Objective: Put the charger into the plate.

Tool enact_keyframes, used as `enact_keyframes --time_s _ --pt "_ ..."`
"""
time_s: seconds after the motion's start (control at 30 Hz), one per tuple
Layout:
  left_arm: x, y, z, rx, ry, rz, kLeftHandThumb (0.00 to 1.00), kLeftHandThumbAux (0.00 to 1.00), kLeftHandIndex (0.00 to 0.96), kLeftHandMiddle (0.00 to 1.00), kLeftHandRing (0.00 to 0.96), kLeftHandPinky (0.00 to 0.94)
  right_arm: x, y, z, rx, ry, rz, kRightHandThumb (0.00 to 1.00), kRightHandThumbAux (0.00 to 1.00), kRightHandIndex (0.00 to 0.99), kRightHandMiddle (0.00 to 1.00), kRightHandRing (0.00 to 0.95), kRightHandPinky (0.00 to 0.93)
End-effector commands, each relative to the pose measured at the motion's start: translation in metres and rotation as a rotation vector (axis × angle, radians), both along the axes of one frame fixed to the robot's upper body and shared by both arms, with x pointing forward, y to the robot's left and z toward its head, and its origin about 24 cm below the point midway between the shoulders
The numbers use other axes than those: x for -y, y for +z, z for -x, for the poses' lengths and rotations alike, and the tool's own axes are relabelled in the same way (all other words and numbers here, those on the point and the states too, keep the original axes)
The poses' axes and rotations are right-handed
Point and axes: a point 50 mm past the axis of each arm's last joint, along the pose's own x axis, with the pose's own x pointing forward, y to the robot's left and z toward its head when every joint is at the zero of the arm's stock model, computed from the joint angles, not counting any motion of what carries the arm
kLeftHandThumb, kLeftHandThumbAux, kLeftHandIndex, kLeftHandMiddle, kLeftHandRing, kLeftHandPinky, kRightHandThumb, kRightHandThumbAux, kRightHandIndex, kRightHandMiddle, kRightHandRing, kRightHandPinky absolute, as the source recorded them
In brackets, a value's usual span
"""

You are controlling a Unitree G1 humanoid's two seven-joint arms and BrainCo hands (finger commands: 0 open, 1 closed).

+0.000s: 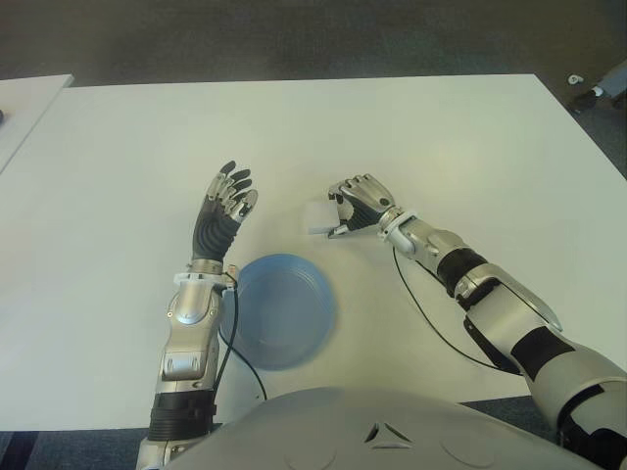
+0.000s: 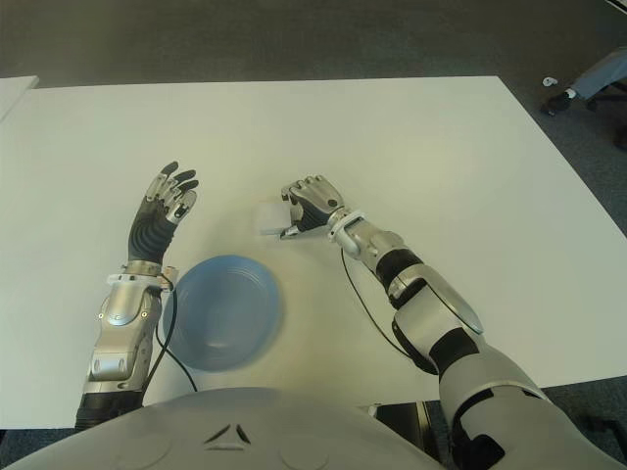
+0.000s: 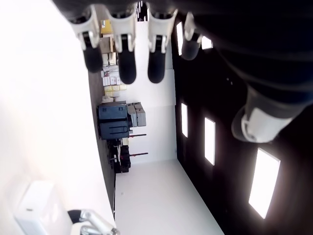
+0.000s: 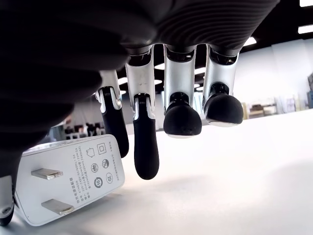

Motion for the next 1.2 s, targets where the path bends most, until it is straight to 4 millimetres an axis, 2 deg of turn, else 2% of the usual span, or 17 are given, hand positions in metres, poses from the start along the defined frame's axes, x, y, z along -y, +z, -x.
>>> enact_keyframes --time_s 0.03,0.7,1.2 --pt "0.000 -0.006 0.000 -0.031 0.002 0.005 0.000 0.531 0.017 0.174 0.169 0.150 0.011 -0.007 0.003 -0.037 -0.026 0.017 0.850 0.677 0.403 0.547 0.844 0.846" --pt "0.000 -0.007 -0.001 -0.031 -0.004 0.006 0.000 0.516 0.013 0.175 0.170 0.152 0.013 -0.003 0.001 -0.038 -0.032 -0.007 0.849 0.677 0.404 0.547 0.842 0.840" --pt "0.000 -0.008 -0.003 -0.032 -0.009 0.005 0.000 0.517 0.015 0.176 0.172 0.157 0.006 0.037 -0.009 0.077 -0.009 -0.145 0.853 0.675 0.404 0.542 0.850 0.825"
